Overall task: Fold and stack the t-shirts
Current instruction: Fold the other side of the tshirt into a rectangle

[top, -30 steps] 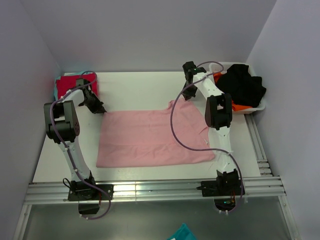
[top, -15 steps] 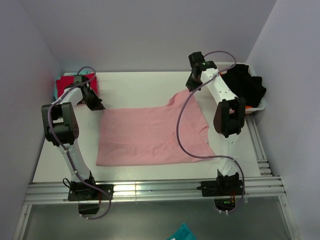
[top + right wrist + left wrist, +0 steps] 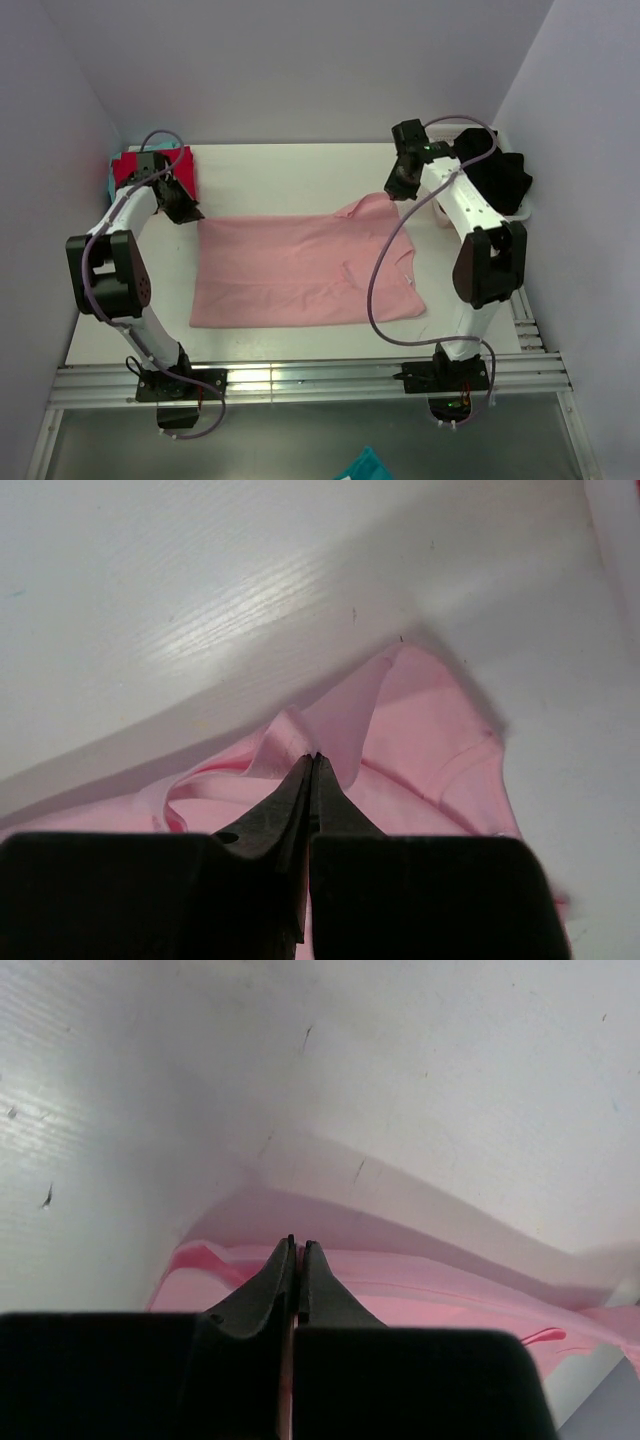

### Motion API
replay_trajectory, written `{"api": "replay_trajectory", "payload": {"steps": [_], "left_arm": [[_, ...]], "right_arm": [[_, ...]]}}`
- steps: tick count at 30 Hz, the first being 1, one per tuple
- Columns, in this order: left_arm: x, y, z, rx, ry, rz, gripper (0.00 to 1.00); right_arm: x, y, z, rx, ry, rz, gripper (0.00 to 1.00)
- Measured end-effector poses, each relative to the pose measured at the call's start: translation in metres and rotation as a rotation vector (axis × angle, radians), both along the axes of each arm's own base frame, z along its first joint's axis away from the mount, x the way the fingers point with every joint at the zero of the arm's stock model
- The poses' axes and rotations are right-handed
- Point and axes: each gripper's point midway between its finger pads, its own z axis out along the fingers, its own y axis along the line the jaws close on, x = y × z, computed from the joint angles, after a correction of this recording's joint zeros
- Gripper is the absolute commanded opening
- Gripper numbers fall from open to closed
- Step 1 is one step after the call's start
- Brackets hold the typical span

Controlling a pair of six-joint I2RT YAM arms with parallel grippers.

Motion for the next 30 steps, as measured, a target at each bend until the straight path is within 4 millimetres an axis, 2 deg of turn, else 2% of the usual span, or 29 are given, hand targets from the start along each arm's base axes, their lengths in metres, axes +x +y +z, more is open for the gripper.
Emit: {"api": "replay_trajectory", "payload": {"steps": [6,9,13,19,22,23,24,25,26,27,28,29,30], "left_arm": [[-0.015,0.000,0.019,0.029,-0.038,0.019,0.00],[-0.022,-0.002,0.032,0.043,-0.066,0.019,0.00],[-0.042,-0.003,0.041,0.059,-0.083,0.021,0.00],[-0.085,-0.002,0.044,0.107,-0.063,0.038,0.01],[-0.109,0.000,0.042,0.133,-0.041,0.053,0.11],[-0.116,0.000,0.041,0.140,-0.033,0.060,0.19],[-0.124,0.001,0.040,0.146,-0.025,0.069,0.23],[-0.132,0.002,0.039,0.149,-0.017,0.082,0.34],[-0.140,0.003,0.038,0.154,-0.005,0.095,0.99],[-0.148,0.005,0.037,0.162,0.002,0.108,1.00],[-0.155,0.005,0.036,0.162,0.006,0.124,1.00],[-0.163,0.007,0.035,0.167,0.014,0.138,0.99],[-0.169,0.008,0.035,0.172,0.020,0.150,1.00]], "right_arm": [[-0.029,-0.004,0.028,0.030,-0.081,0.011,0.00],[-0.050,-0.006,0.032,0.051,-0.098,0.014,0.00],[-0.086,-0.007,0.025,0.075,-0.103,0.013,0.00],[-0.142,-0.005,0.006,0.108,-0.096,0.029,0.00],[-0.169,-0.006,-0.009,0.119,-0.079,0.024,0.00],[-0.178,-0.007,-0.014,0.124,-0.070,0.019,0.00],[-0.185,-0.008,-0.018,0.126,-0.062,0.012,0.00],[-0.191,-0.009,-0.024,0.130,-0.057,0.003,0.00],[-0.199,-0.010,-0.029,0.130,-0.045,-0.007,0.28],[-0.205,-0.012,-0.035,0.132,-0.033,-0.022,0.54],[-0.210,-0.014,-0.039,0.132,-0.025,-0.037,0.87],[-0.217,-0.017,-0.043,0.128,-0.011,-0.050,1.00],[-0.222,-0.019,-0.047,0.121,-0.002,-0.053,1.00]]}}
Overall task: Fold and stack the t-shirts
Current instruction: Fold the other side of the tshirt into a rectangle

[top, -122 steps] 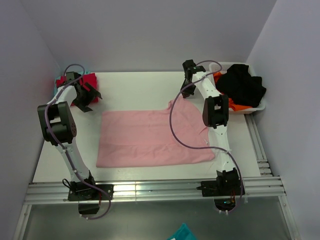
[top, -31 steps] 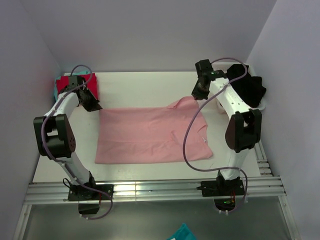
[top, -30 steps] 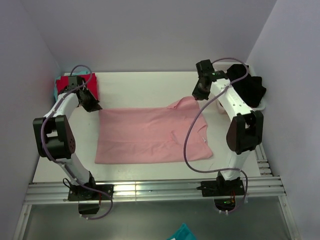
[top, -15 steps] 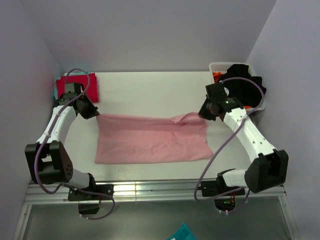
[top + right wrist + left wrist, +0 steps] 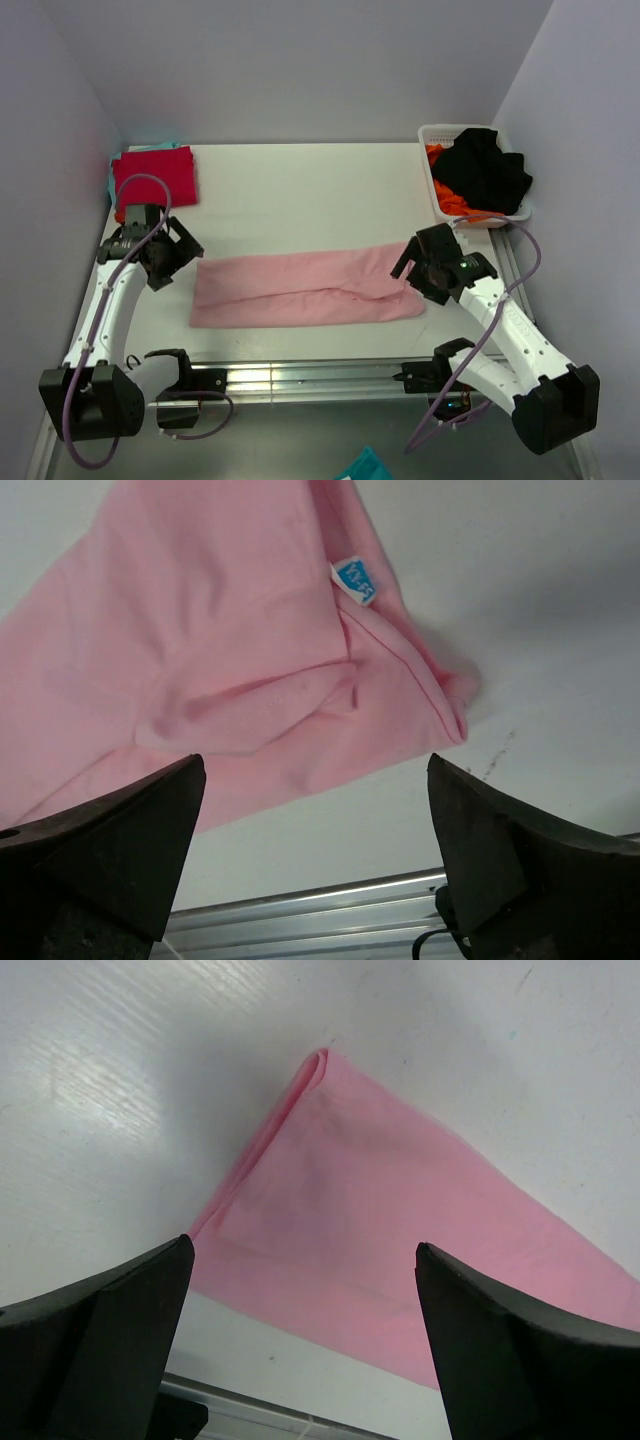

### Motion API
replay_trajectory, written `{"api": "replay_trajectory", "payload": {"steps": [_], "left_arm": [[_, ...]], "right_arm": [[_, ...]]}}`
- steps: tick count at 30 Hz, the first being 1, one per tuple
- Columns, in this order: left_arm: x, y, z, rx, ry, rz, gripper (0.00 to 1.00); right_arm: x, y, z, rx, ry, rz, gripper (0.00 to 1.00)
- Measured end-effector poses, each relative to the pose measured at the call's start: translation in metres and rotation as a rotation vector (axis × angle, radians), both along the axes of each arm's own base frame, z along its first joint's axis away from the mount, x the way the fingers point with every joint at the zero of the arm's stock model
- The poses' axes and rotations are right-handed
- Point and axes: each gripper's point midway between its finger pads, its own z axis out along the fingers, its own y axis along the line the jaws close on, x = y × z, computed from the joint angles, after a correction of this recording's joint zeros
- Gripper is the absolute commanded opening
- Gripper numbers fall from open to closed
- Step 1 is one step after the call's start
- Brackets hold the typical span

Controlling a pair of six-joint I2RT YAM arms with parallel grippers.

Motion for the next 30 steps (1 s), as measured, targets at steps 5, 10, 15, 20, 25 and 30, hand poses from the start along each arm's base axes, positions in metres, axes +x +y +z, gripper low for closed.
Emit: {"api": "replay_trajectory", "payload": {"steps": [5,10,15,20,25,30], "left_arm": [[-0.012,0.003,0.008,0.016,-0.006,0.028,1.00],[-0.013,0.003,0.014,0.015,-0.003,0.028,1.00],[-0.011,0.000,0.016,0.004,-0.006,0.020,0.99],[-0.008,-0.007,0.004,-0.027,0.034,0.013,0.99],[0.000,-0.020,-0.010,-0.037,0.080,-0.032,0.99],[0.013,-0.028,-0.017,-0.044,0.123,-0.061,0.99]], "right_arm": [[-0.015,-0.004,-0.005,0.003,0.013,-0.015,1.00],[-0.019,-0.004,0.005,0.026,-0.034,-0.015,1.00],[-0.024,-0.001,-0.001,0.050,-0.032,-0.006,1.00],[-0.037,0.000,-0.027,0.048,0.053,0.000,0.98],[-0.034,0.007,-0.042,0.032,0.112,0.017,0.97],[-0.029,0.013,-0.061,0.003,0.186,0.034,0.96]]}}
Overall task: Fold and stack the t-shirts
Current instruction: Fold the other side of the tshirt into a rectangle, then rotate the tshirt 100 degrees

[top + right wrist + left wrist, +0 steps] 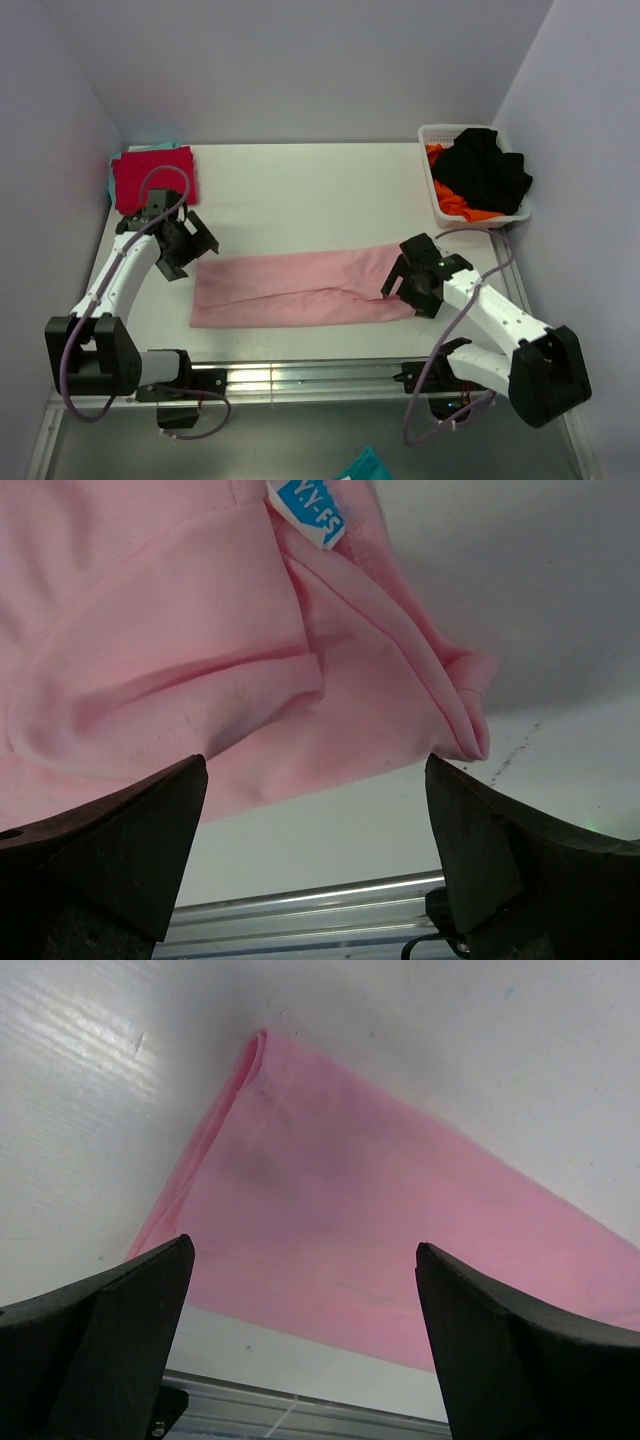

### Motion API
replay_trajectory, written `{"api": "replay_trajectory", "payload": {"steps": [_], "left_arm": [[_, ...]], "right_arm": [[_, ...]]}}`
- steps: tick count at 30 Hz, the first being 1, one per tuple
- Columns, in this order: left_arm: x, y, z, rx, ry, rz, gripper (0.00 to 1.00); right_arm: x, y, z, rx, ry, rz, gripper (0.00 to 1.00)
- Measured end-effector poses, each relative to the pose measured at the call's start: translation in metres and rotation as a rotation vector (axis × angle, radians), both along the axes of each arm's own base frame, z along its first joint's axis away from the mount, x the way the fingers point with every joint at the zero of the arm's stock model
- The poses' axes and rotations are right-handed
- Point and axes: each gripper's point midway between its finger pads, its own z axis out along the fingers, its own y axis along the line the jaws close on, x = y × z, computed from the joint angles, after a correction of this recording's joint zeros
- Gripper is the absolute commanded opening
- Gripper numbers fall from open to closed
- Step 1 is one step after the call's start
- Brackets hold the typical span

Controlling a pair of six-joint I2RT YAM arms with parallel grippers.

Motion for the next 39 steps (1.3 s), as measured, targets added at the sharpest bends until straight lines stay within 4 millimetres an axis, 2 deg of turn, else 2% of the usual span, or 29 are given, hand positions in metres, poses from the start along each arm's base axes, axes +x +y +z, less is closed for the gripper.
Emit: {"api": "replay_trajectory", "payload": {"steps": [3,6,7,8,9,10,12,15,17,20,22,24,25,27,28,29,30,31,32,33,36,39], "left_arm": [[0.012,0.000,0.003,0.002,0.001,-0.007,0.99],[0.027,-0.002,0.009,-0.002,-0.017,-0.014,0.99],[0.031,-0.002,0.011,-0.002,-0.024,-0.018,1.00],[0.036,-0.002,0.011,-0.001,-0.028,-0.023,0.99],[0.039,-0.003,0.012,0.000,-0.029,-0.029,0.99],[0.043,-0.003,0.011,0.001,-0.027,-0.034,1.00],[0.048,-0.004,0.007,0.000,-0.017,-0.044,0.99],[0.057,-0.004,-0.001,0.007,0.012,-0.063,0.99],[0.063,-0.004,-0.005,0.008,0.027,-0.074,1.00],[0.077,-0.007,-0.006,-0.001,0.030,-0.089,1.00],[0.087,-0.008,-0.006,-0.009,0.028,-0.095,0.99],[0.098,-0.011,-0.006,-0.022,0.024,-0.103,0.99],[0.103,-0.012,-0.007,-0.026,0.025,-0.106,0.99],[0.116,-0.015,-0.010,-0.037,0.033,-0.112,0.99],[0.124,-0.016,-0.012,-0.042,0.041,-0.117,0.99],[0.132,-0.017,-0.014,-0.045,0.041,-0.123,1.00],[0.138,-0.017,-0.016,-0.044,0.043,-0.126,0.99],[0.147,-0.016,-0.017,-0.041,0.044,-0.132,1.00],[0.153,-0.016,-0.017,-0.037,0.040,-0.135,1.00],[0.158,-0.015,-0.016,-0.034,0.037,-0.137,0.99],[0.175,-0.011,-0.004,-0.026,-0.001,-0.132,1.00],[0.188,-0.001,0.010,-0.015,-0.052,-0.110,1.00]], "right_arm": [[0.006,0.002,-0.007,-0.019,0.044,0.006,0.88],[0.018,0.007,-0.009,-0.027,0.056,0.015,0.70],[0.022,0.008,-0.009,-0.030,0.059,0.021,0.42],[0.027,0.010,-0.010,-0.036,0.062,0.033,0.22],[0.032,0.012,-0.012,-0.039,0.068,0.040,0.19],[0.037,0.013,-0.015,-0.044,0.081,0.040,0.10],[0.045,0.016,-0.023,-0.060,0.117,0.049,0.00],[0.055,0.022,-0.030,-0.074,0.178,0.069,0.00],[0.072,0.029,-0.028,-0.076,0.186,0.079,0.00],[0.119,0.046,-0.025,-0.085,0.182,0.099,0.00],[0.170,0.064,-0.019,-0.094,0.157,0.107,0.00],[0.249,0.092,-0.011,-0.072,0.057,0.115,0.00],[0.279,0.104,-0.009,-0.057,0.017,0.120,0.00],[0.352,0.138,-0.005,0.031,-0.113,0.120,0.00],[0.377,0.153,-0.003,0.090,-0.174,0.117,0.03],[0.405,0.171,0.001,0.187,-0.262,0.118,0.20],[0.418,0.184,0.001,0.289,-0.306,0.112,0.91],[0.420,0.189,0.000,0.358,-0.319,0.101,1.00],[0.419,0.191,-0.001,0.413,-0.318,0.093,1.00],[0.425,0.198,0.013,0.483,-0.351,0.107,1.00],[0.450,0.200,0.064,0.548,-0.489,0.136,1.00],[0.448,0.196,0.104,0.540,-0.563,0.192,1.00]]}}
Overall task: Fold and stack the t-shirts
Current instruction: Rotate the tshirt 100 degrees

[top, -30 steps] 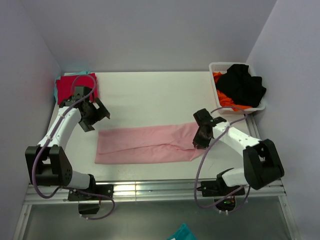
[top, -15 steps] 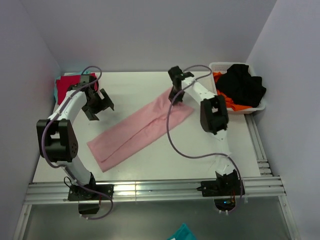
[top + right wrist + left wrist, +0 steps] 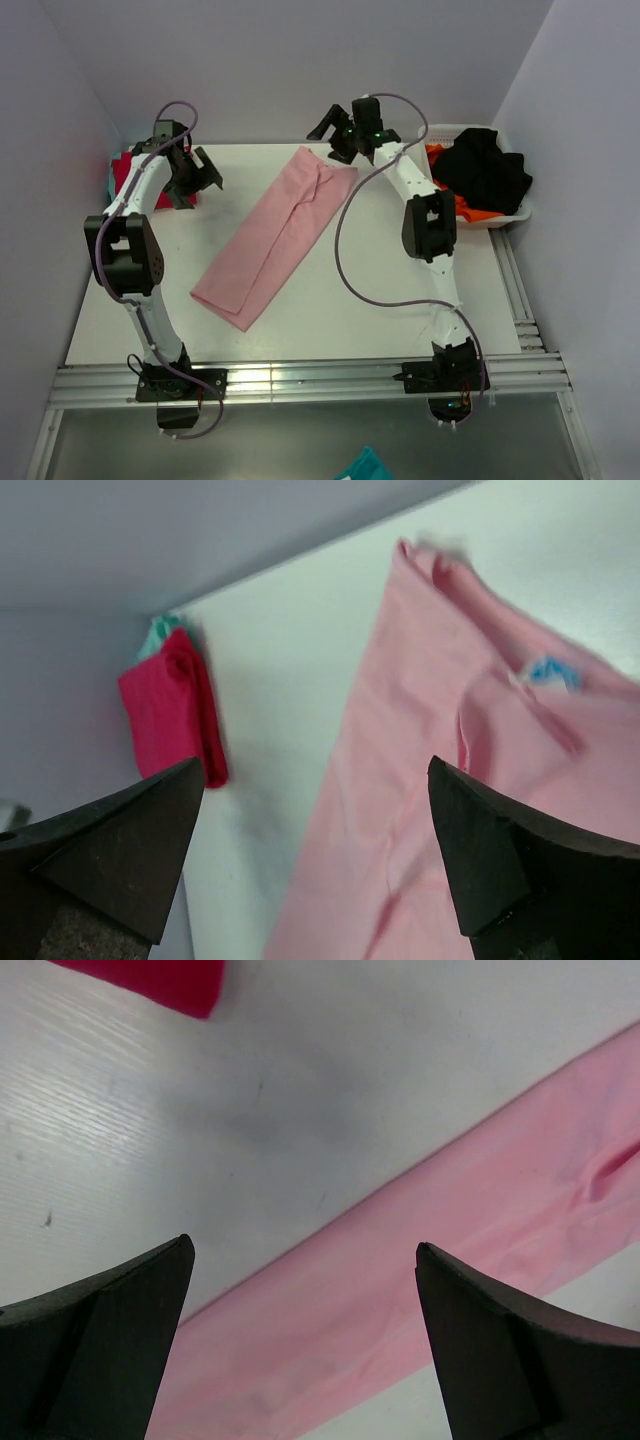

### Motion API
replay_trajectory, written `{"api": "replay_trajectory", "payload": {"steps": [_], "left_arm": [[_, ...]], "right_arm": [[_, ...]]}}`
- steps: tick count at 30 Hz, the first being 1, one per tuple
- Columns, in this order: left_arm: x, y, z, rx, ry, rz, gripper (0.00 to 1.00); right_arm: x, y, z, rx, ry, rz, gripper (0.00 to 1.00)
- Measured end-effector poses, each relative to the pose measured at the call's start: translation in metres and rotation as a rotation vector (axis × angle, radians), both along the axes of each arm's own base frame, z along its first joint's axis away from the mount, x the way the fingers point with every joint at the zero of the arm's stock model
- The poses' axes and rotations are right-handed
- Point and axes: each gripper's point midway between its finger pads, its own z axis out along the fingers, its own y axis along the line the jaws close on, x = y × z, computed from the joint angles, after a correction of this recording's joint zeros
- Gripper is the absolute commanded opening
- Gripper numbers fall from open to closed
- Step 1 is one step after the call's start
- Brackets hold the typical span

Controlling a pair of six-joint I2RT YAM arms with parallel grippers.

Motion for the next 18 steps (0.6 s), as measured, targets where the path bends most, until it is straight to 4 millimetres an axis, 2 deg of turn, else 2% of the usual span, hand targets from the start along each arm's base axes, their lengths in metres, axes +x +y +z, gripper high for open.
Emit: {"api": "replay_trajectory", "payload": {"steps": [1,2,4,6,8,10,12,14,17,18], "left_arm": [[0.004,0.004,0.003,0.006,-0.016,0.011,1.00],[0.006,0.009,0.005,0.012,-0.027,0.023,0.99],[0.007,0.018,0.005,0.021,-0.031,0.051,1.00],[0.008,0.026,0.004,0.029,-0.033,0.074,1.00],[0.004,0.028,0.000,0.033,-0.026,0.084,0.99],[-0.005,0.027,-0.008,0.035,-0.008,0.084,0.99],[-0.017,0.026,-0.017,0.035,0.024,0.080,0.99],[-0.027,0.025,-0.026,0.035,0.053,0.076,0.99],[-0.043,0.025,-0.041,0.036,0.091,0.070,0.99],[-0.051,0.025,-0.047,0.038,0.112,0.068,0.99]], "right_arm": [[-0.009,-0.003,0.008,-0.019,-0.006,0.010,1.00],[-0.026,-0.009,0.020,-0.043,0.015,0.022,1.00],[-0.039,-0.015,0.042,-0.052,-0.001,0.025,1.00],[-0.062,-0.022,0.060,-0.067,0.004,0.028,1.00],[-0.080,-0.026,0.074,-0.087,0.011,0.028,1.00],[-0.089,-0.026,0.078,-0.115,0.016,0.028,1.00],[-0.102,-0.020,0.065,-0.167,0.057,0.035,1.00],[-0.119,-0.013,0.044,-0.237,0.120,0.049,1.00],[-0.162,0.003,-0.001,-0.343,0.243,0.100,1.00],[-0.181,0.010,-0.018,-0.381,0.290,0.128,1.00]]}}
